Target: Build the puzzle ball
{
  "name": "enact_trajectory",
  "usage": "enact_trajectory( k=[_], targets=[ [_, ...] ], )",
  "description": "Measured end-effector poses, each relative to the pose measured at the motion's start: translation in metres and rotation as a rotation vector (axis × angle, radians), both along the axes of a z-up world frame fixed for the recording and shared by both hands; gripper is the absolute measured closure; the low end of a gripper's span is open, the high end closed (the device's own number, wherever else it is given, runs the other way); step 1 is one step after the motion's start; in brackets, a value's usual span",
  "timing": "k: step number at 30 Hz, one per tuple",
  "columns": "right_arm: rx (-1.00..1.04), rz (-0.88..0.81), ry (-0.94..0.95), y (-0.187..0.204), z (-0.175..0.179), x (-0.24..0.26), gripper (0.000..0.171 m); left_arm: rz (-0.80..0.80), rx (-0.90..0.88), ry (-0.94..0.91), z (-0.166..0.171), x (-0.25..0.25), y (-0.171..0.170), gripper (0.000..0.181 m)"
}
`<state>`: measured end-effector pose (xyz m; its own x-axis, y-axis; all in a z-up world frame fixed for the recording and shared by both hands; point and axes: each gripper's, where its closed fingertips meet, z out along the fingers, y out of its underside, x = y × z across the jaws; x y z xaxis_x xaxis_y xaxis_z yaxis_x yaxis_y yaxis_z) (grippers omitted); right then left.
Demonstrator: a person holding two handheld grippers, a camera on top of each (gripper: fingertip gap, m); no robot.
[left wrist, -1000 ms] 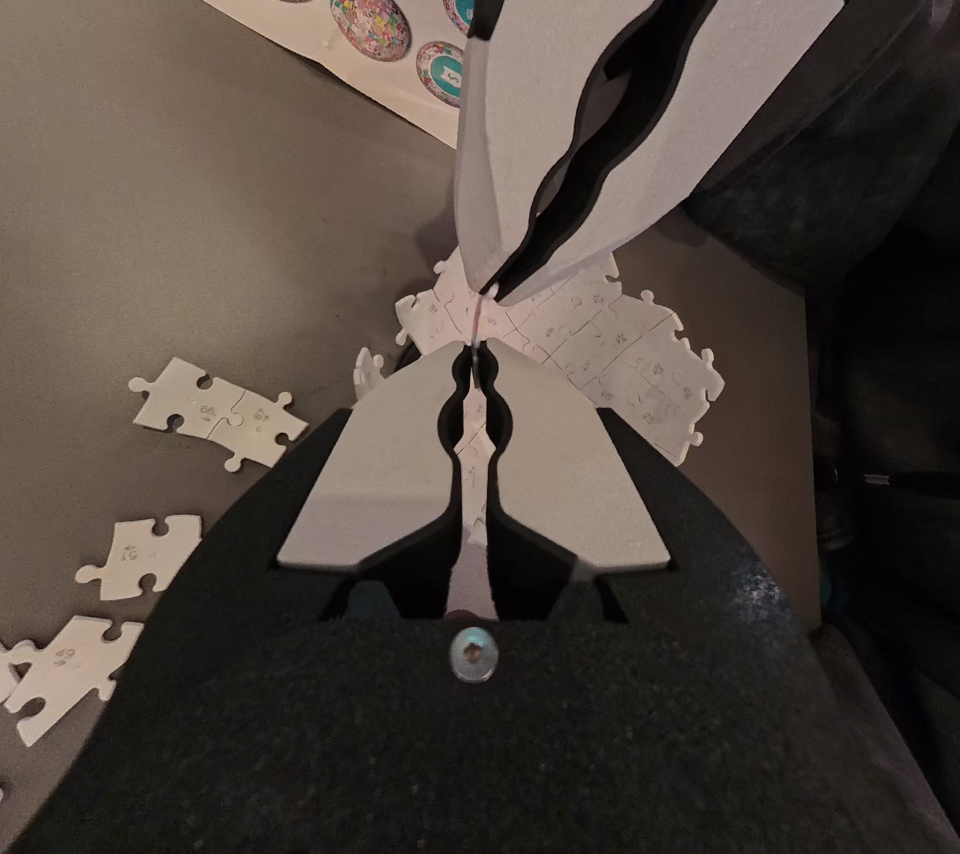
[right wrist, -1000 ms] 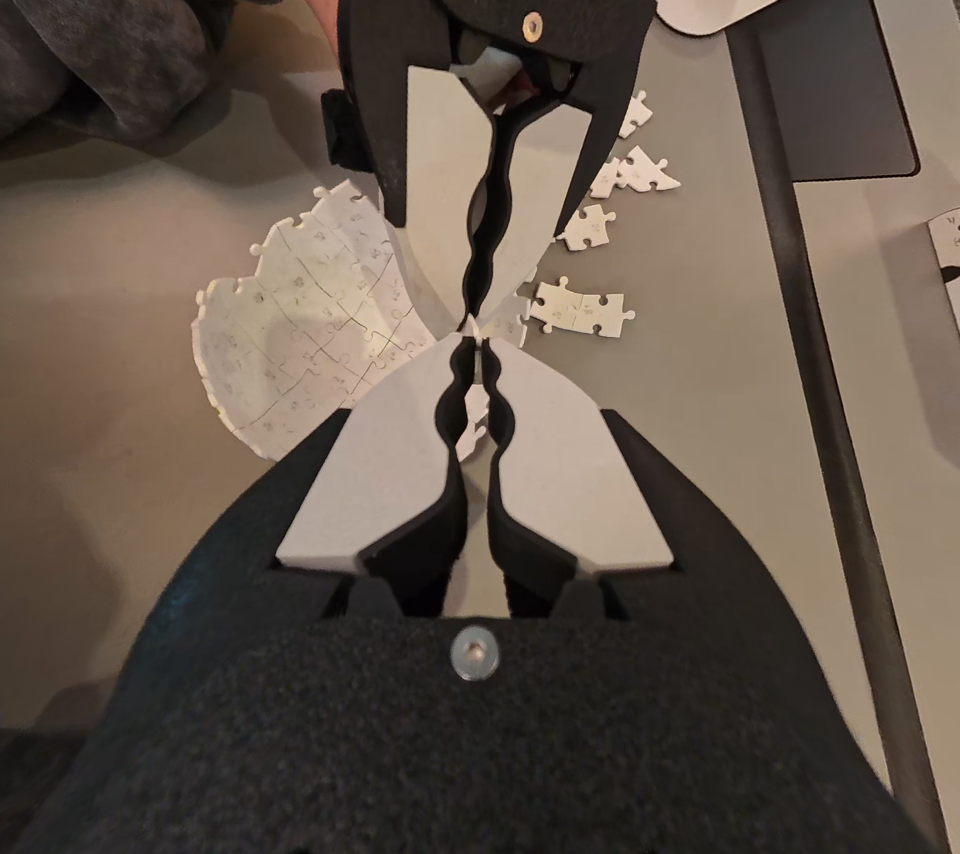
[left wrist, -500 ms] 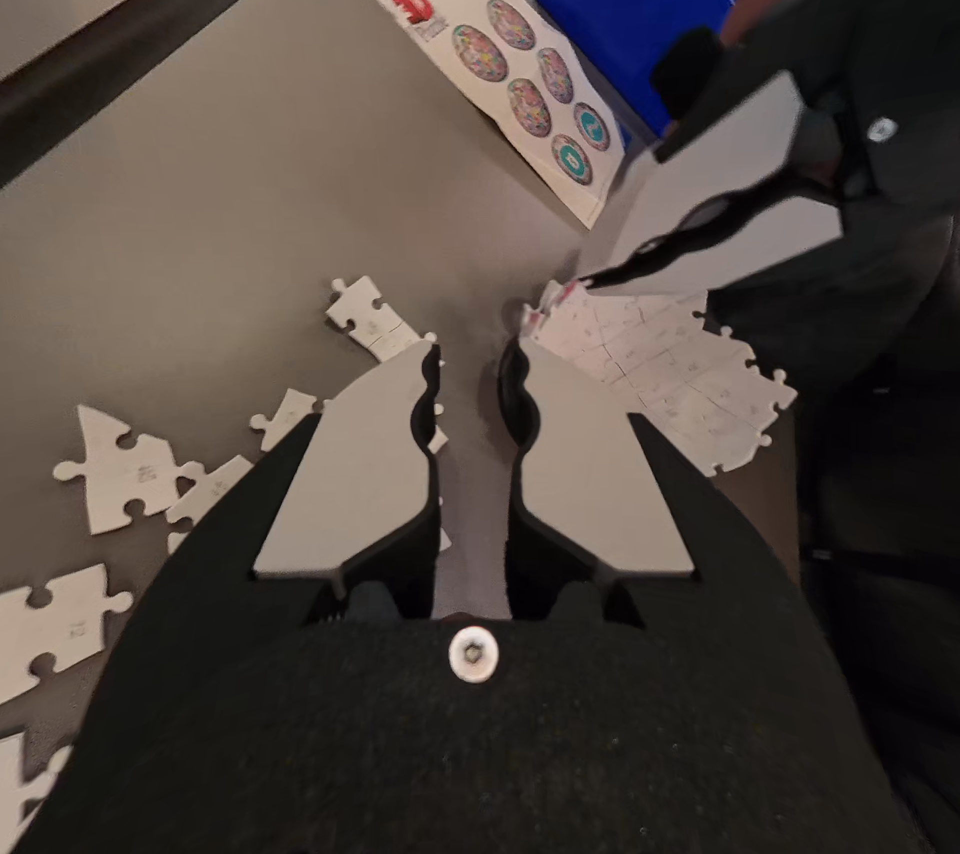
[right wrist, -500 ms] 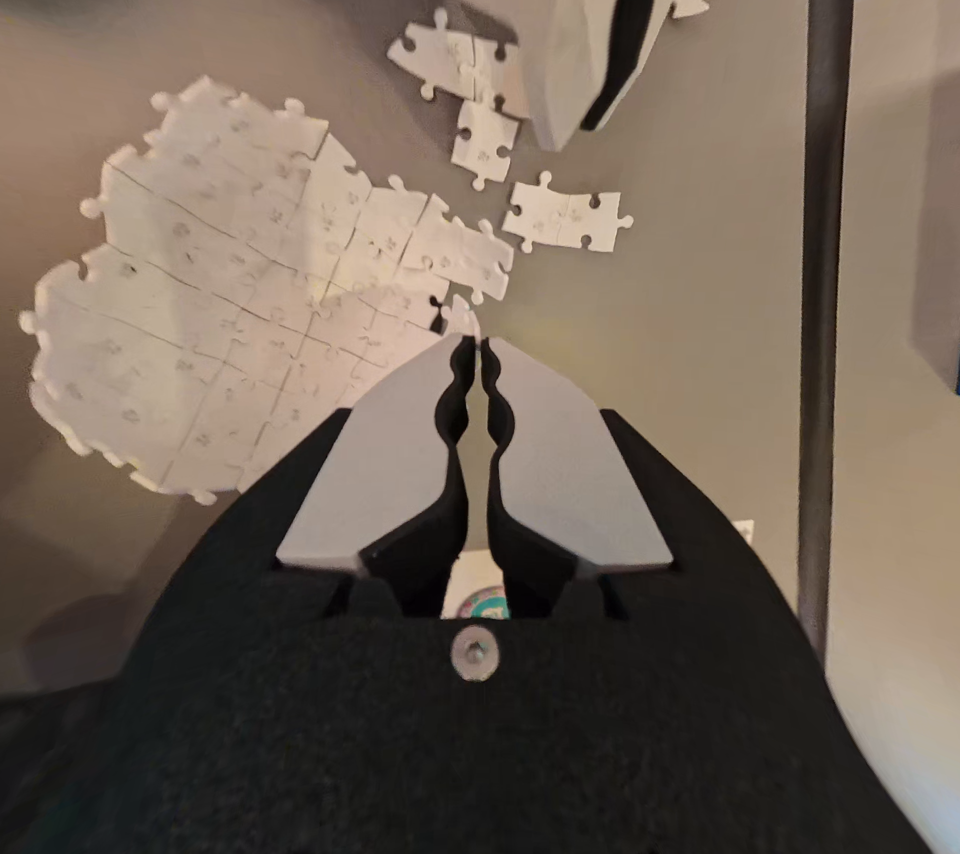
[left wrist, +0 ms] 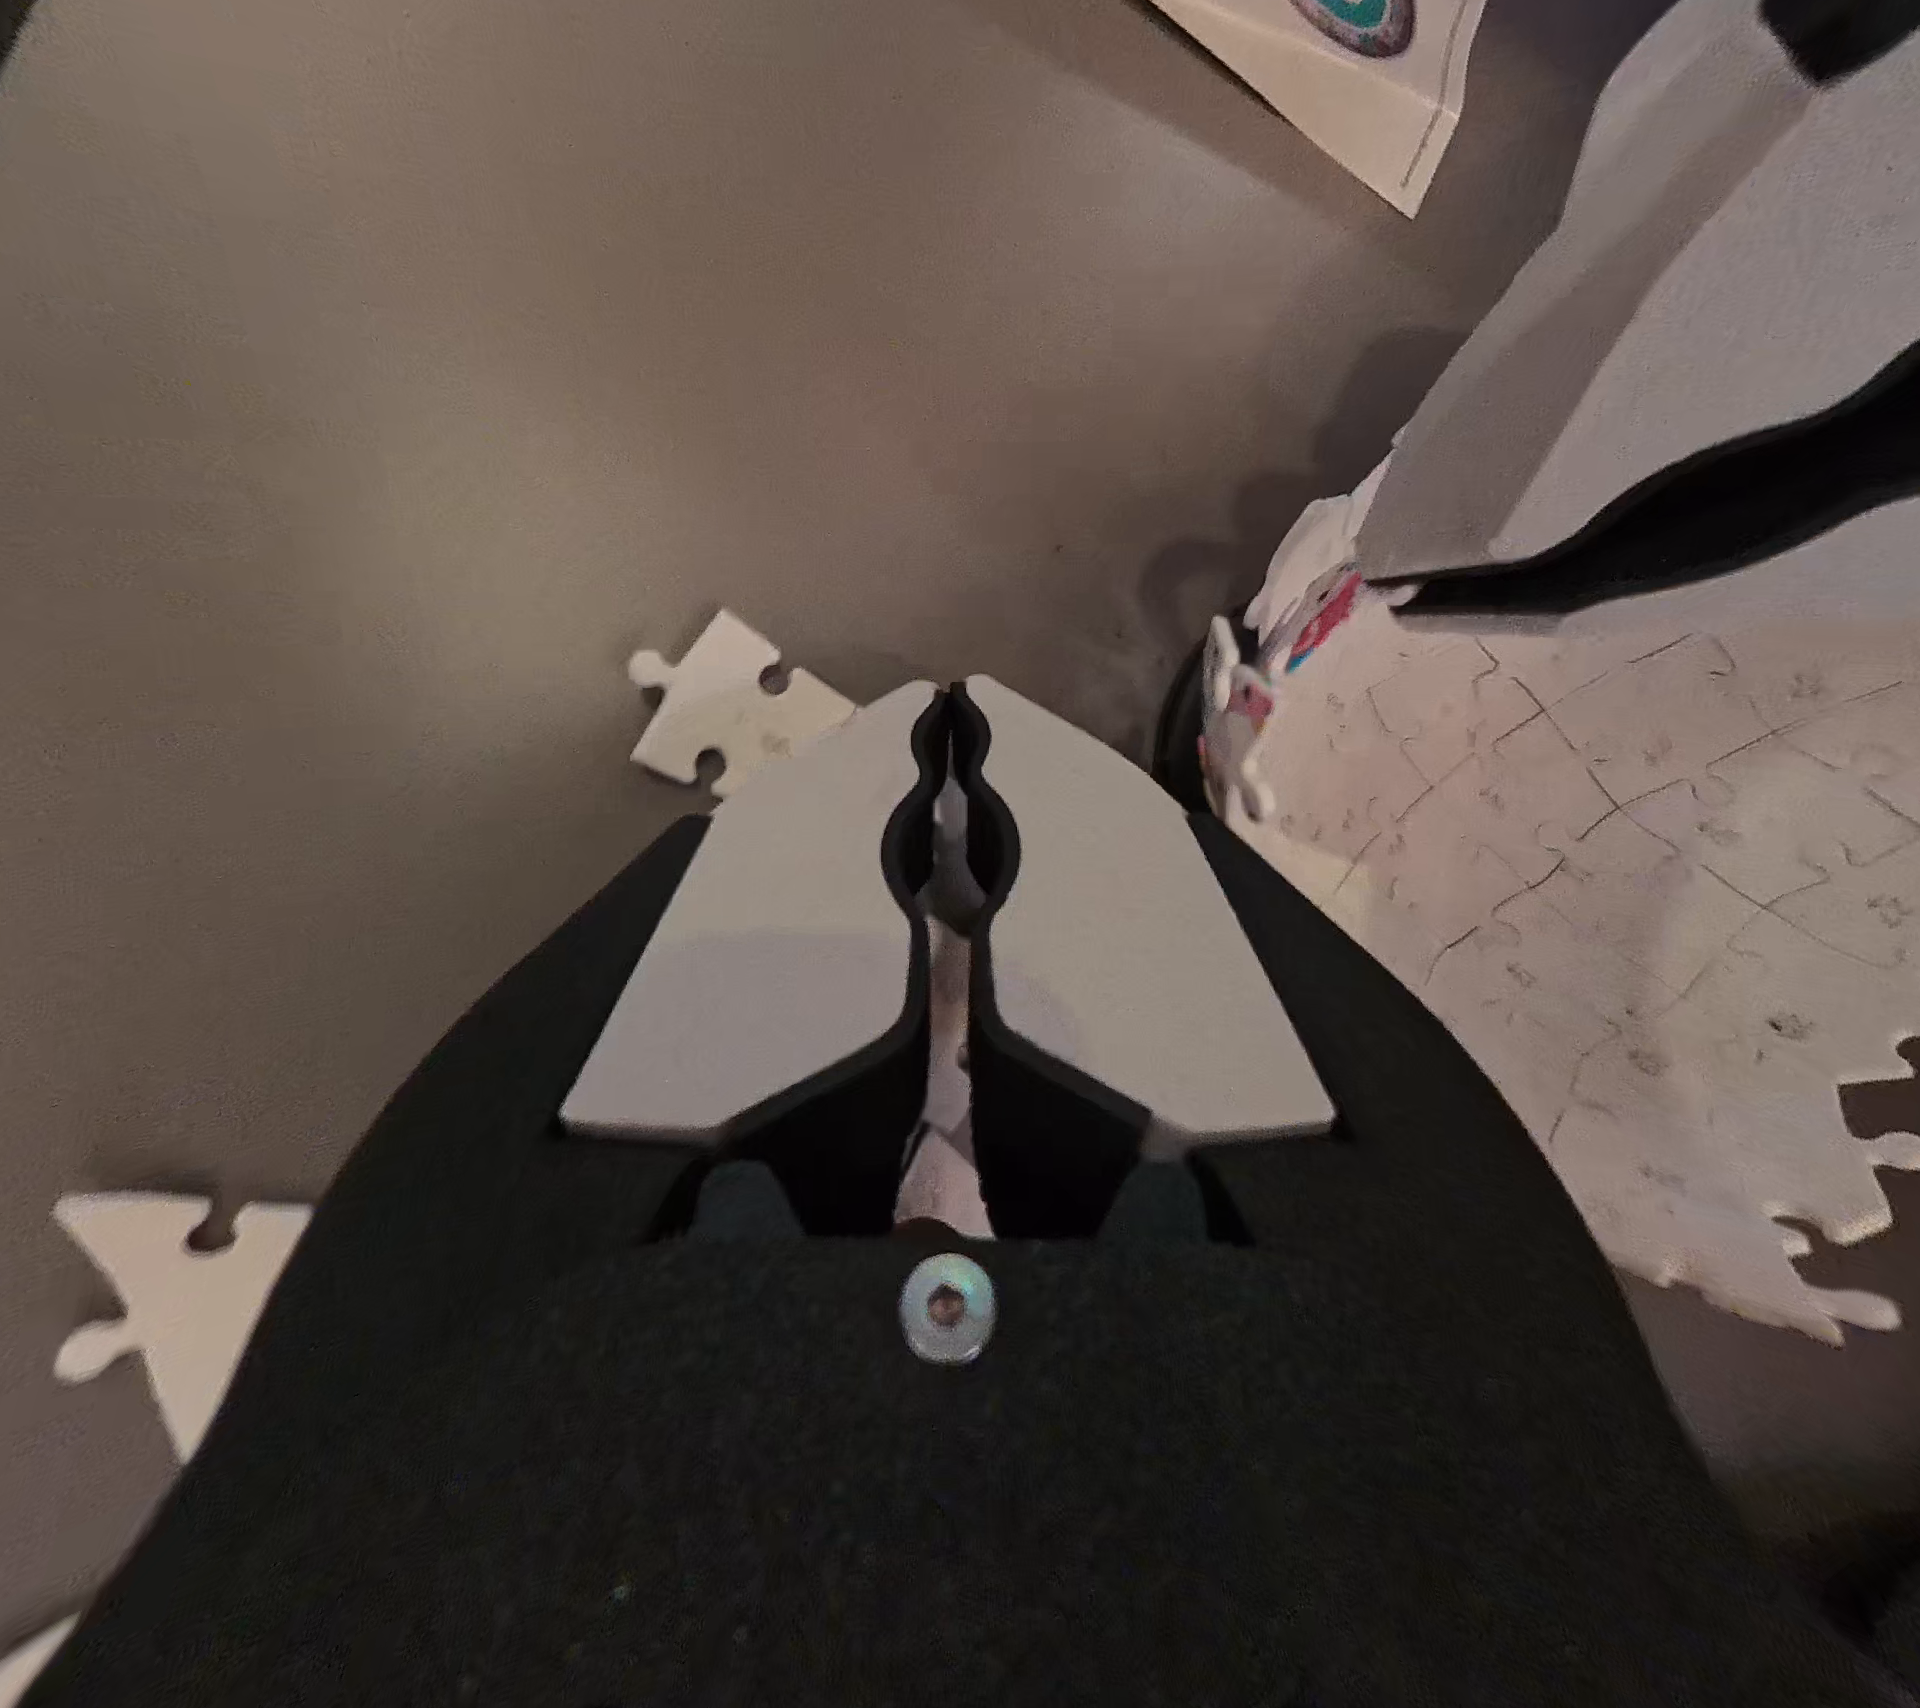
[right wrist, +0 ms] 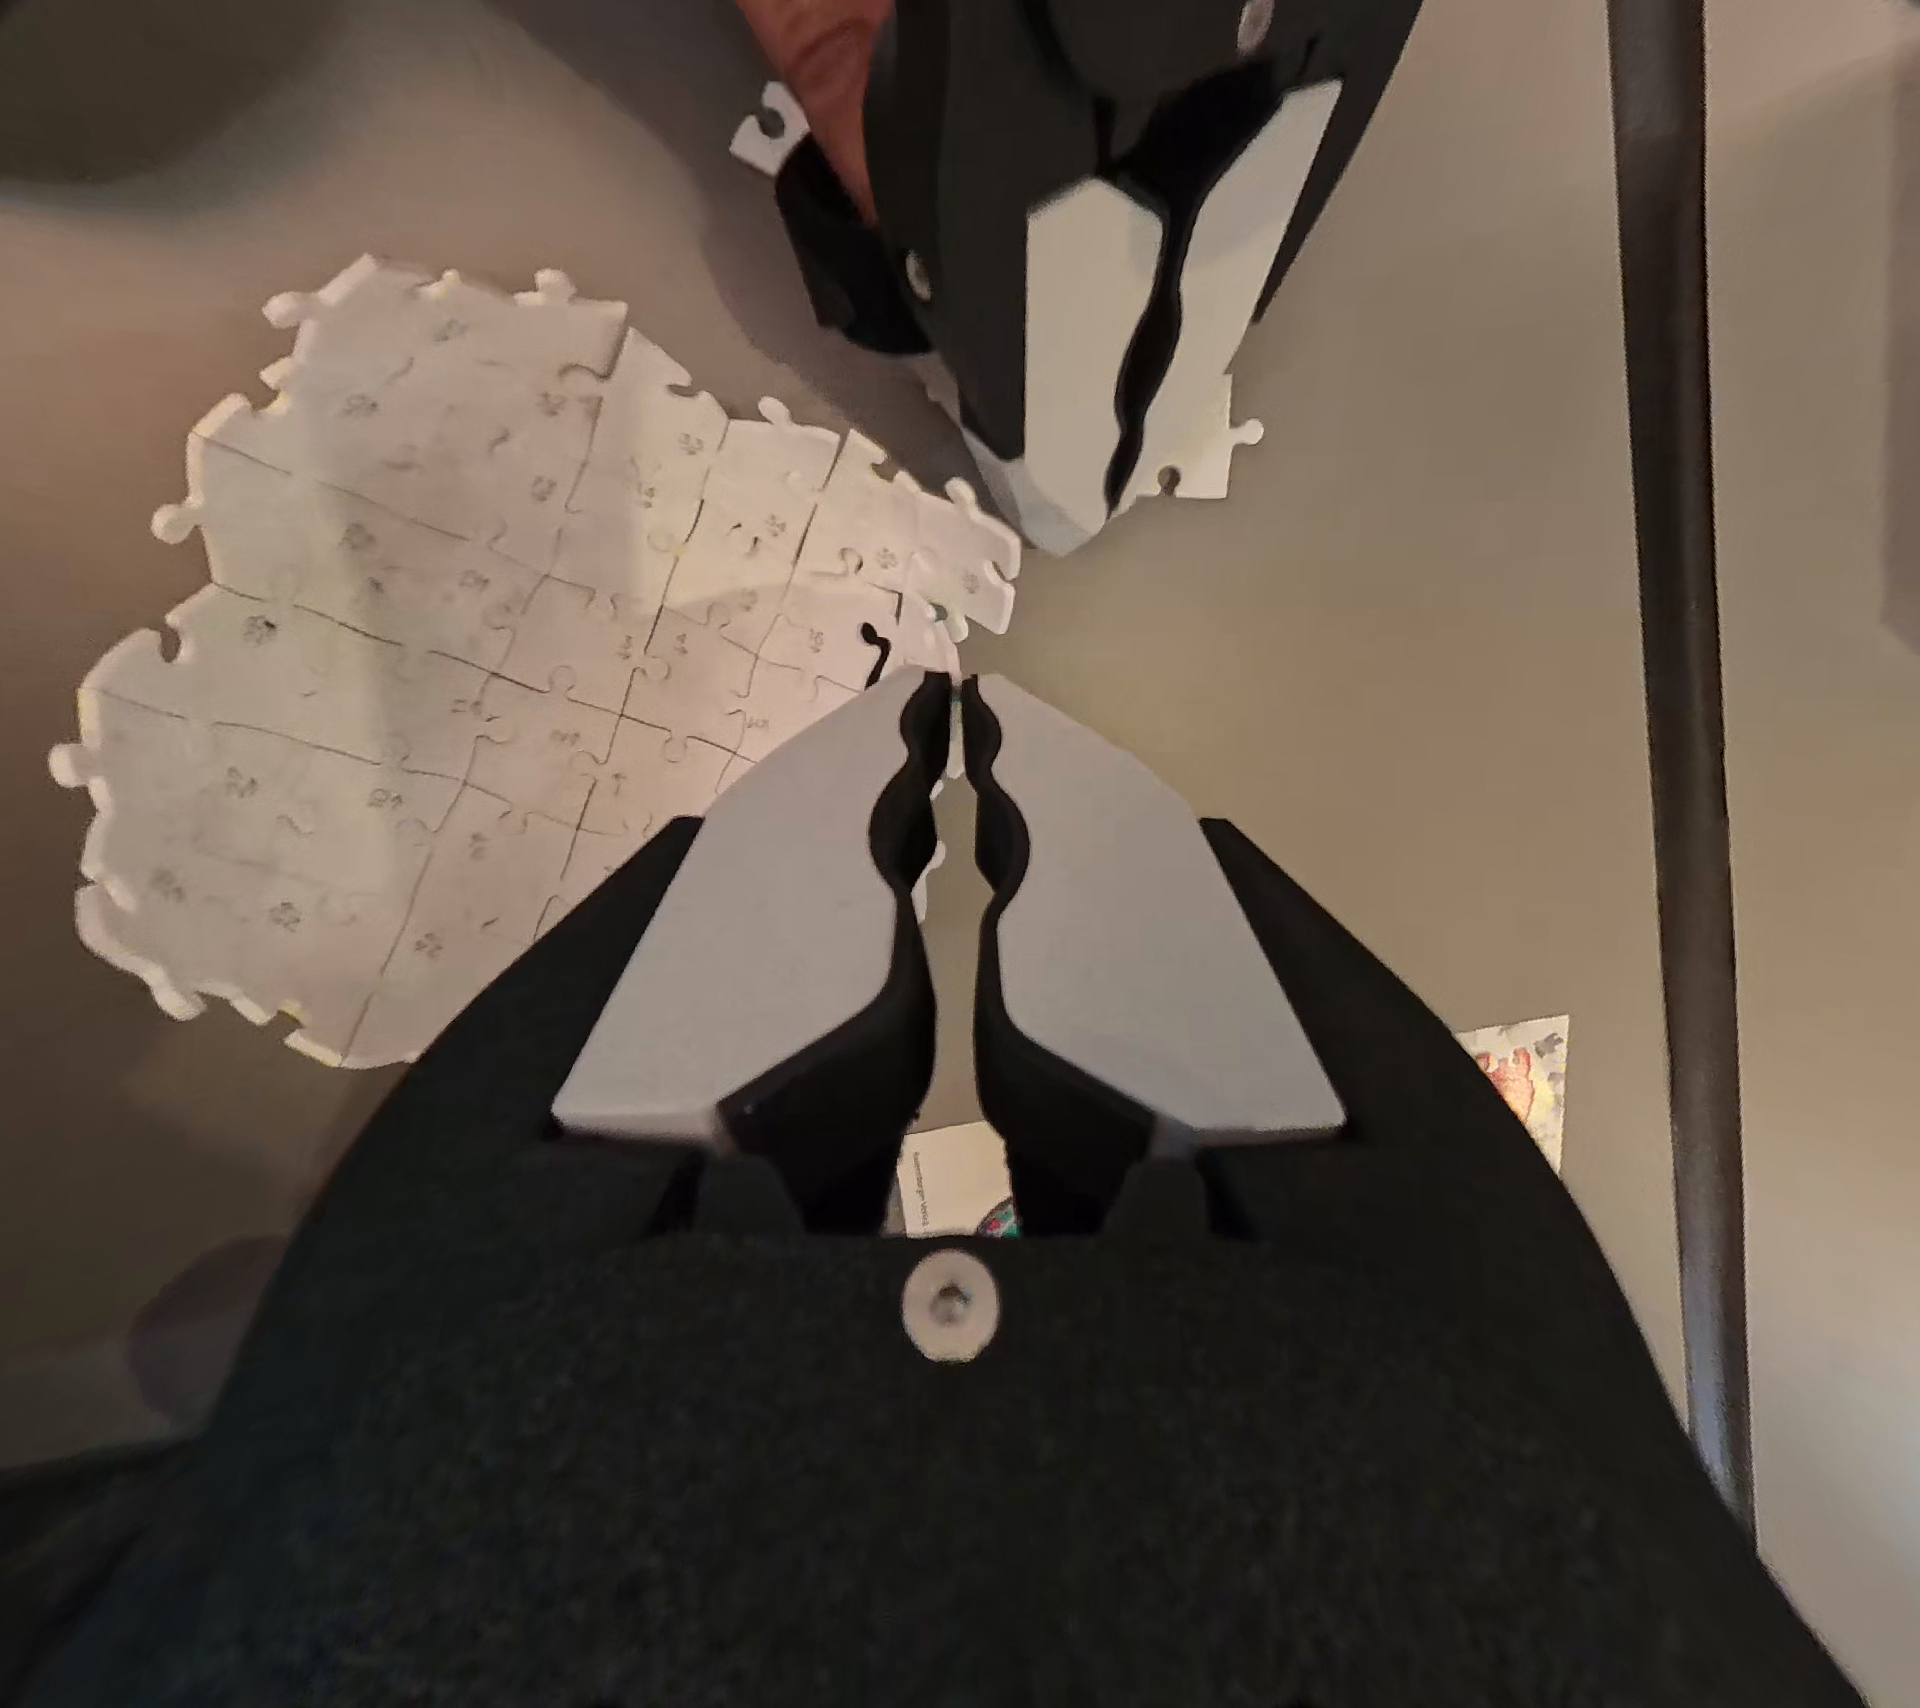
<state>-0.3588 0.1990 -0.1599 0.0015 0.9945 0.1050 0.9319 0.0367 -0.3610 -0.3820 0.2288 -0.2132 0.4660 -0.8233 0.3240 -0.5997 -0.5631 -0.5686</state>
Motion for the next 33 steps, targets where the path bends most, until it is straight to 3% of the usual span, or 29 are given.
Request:
enact_trajectory(
  k=[14, 33],
  targets=[
    [-0.020, -0.026, -0.027, -0.004, -0.007, -0.001, 0.169, -0.177, -0.087, -0.064, -0.002, 0.029, -0.003, 0.181],
    [0.037, -0.049, -0.077, 0.001, -0.006, 0.000, 0.169, -0.171, -0.104, -0.018, -0.004, 0.025, -0.005, 0.181]
  ],
)
